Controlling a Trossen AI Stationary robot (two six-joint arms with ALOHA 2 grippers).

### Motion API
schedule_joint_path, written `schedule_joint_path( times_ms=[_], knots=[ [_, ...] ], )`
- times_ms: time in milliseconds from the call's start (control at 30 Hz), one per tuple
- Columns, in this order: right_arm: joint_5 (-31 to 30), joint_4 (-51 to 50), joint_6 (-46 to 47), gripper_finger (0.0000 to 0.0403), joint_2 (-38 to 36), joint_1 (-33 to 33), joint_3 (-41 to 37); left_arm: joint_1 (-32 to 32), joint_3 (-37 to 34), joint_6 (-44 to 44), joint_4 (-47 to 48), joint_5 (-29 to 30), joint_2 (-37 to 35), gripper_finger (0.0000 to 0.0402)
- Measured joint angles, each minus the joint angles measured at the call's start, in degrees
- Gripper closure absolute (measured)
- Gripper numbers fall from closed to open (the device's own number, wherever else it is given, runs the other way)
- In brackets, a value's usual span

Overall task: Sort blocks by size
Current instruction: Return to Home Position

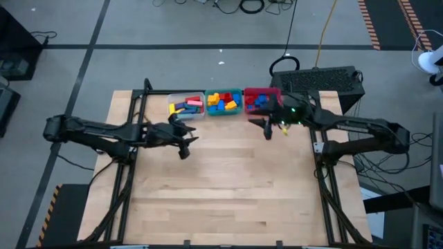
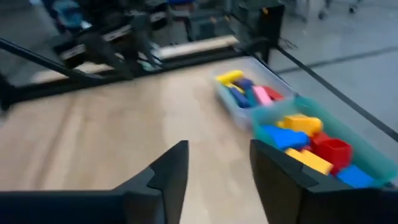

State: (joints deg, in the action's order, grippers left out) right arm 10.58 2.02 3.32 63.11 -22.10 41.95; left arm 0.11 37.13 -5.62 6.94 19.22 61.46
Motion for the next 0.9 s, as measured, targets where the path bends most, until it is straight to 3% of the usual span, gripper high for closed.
schedule_joint_path(
  times_ms=[333, 533, 733, 900],
  knots=[
    [-0.38, 1.53, -0.42, 0.0394, -13.48, 11.36, -6.51, -5.92, -6.10, -0.03, 0.99, -1.18, -16.66, 0.0303],
    [-4.14, 5.12, -1.17, 0.0399, -19.25, 16.77, -9.78, -8.10, -13.47, 0.30, -5.33, -1.44, -24.60, 0.0354],
    [-6.48, 5.03, -2.98, 0.0401, -24.17, 17.74, -12.62, -8.13, -19.25, -0.84, -6.77, -3.03, -28.72, 0.0392],
    [-6.15, 5.08, -3.05, 0.0402, -28.93, 17.71, -15.34, -8.12, -21.14, -2.25, -7.13, -2.62, -30.72, 0.0397]
  ],
)
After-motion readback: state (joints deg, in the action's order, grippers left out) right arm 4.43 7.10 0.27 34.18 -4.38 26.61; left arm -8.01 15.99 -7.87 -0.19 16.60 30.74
